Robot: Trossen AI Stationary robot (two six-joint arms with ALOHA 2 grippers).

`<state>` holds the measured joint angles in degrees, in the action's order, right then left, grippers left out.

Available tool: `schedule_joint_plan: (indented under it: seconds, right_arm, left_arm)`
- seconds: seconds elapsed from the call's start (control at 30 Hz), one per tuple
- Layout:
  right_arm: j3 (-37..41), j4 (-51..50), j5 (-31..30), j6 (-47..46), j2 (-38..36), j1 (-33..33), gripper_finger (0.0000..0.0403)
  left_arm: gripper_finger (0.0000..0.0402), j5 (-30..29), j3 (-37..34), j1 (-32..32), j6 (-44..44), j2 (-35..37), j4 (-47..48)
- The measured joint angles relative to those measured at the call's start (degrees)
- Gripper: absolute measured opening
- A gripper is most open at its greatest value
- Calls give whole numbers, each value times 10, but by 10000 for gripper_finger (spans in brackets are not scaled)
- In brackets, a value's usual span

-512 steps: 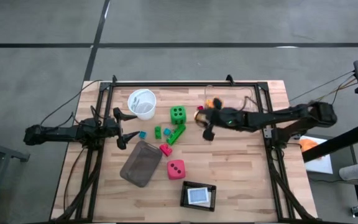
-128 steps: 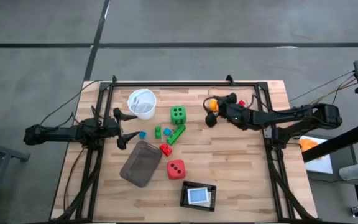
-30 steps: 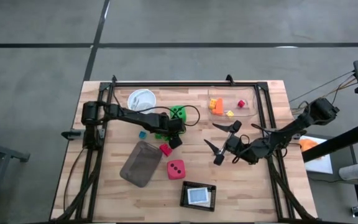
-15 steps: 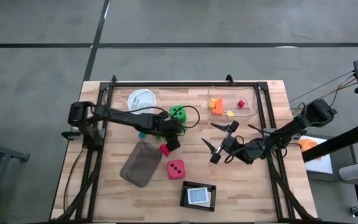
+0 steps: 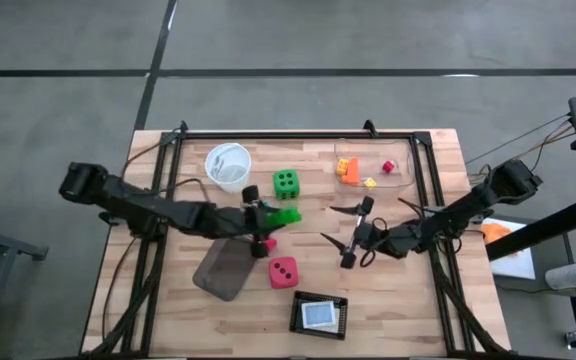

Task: Pick & Place Toys
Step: Put the right green game piece into the transparent bin

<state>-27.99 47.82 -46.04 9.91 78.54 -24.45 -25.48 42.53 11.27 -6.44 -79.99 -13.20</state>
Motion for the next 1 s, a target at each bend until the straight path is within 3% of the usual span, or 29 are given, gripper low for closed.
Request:
schedule_joint_plan:
  seconds: [0.17, 0.3, 0.53, 0.73, 1.0]
  right_arm:
    - [1, 7, 79, -38, 0, 36, 347]
    - [2, 49, 147, -44, 3, 77, 347]
    - [-10, 194, 313, -70, 90, 172, 347]
    - [-53, 245, 388, -87, 169, 215, 347]
    - [-102, 243, 451, -96, 211, 230, 347]
  left_arm:
    - [160, 73, -117, -7, -9, 53, -219]
    - [160, 105, -163, -14, -7, 62, -305]
    - [160, 117, -152, -18, -15, 52, -320]
    - [160, 129, -129, -23, -23, 35, -319]
    - [160, 138, -128, -28, -29, 15, -324]
